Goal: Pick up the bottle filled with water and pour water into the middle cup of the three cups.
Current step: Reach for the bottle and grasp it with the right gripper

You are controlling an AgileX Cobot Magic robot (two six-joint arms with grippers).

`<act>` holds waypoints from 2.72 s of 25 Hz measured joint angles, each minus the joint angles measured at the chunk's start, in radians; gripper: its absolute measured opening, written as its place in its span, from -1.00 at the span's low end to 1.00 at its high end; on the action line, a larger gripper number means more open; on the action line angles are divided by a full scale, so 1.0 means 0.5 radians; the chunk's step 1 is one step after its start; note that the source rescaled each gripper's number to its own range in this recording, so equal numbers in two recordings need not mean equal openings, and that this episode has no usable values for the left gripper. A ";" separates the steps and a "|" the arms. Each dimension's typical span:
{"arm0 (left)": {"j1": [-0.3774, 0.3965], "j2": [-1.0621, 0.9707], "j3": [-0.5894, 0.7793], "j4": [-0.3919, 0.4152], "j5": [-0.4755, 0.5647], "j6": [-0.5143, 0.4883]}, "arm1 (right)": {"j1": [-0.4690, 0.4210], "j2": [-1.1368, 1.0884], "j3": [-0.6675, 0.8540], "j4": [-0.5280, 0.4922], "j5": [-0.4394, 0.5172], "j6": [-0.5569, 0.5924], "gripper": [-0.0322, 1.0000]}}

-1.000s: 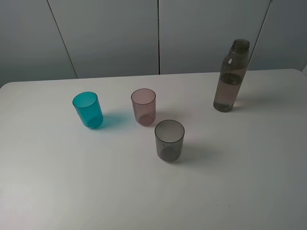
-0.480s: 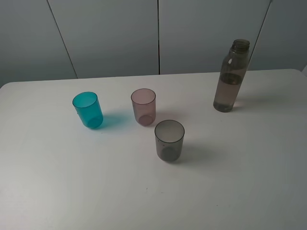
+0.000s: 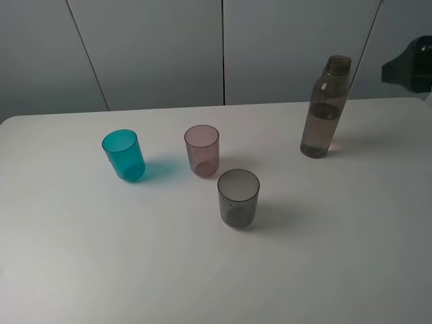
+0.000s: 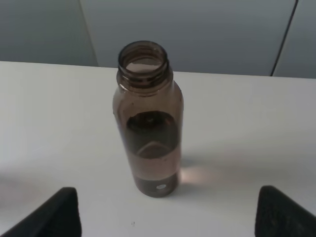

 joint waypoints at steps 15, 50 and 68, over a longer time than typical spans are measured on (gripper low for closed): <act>0.000 0.000 0.000 0.000 0.000 0.000 | 0.104 0.408 0.446 -0.016 -0.954 0.127 0.72; 0.000 0.000 0.000 0.000 0.000 0.000 | 0.202 1.775 0.419 -0.011 -2.607 0.113 1.00; 0.000 0.000 0.000 0.000 0.000 0.000 | 0.202 2.083 0.075 0.189 -2.826 -0.039 1.00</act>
